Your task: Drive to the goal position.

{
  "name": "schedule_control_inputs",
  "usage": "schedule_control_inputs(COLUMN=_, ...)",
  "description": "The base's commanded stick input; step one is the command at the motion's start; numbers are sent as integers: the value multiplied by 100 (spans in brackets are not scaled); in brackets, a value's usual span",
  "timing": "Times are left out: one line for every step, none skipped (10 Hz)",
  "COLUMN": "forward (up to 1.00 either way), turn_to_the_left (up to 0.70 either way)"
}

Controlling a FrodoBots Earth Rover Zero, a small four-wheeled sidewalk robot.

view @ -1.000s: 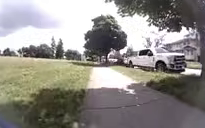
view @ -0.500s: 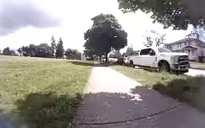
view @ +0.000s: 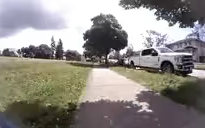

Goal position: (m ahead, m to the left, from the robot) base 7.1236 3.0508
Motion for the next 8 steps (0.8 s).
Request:
schedule_control_inputs(forward=70, turn_to_the_left=0)
schedule_control_inputs(forward=70, turn_to_the_left=0)
schedule_control_inputs(forward=70, turn_to_the_left=0)
schedule_control_inputs(forward=70, turn_to_the_left=0)
schedule_control_inputs(forward=70, turn_to_the_left=0)
schedule_control_inputs(forward=70, turn_to_the_left=0)
schedule_control_inputs(forward=70, turn_to_the_left=0)
schedule_control_inputs(forward=70, turn_to_the_left=0)
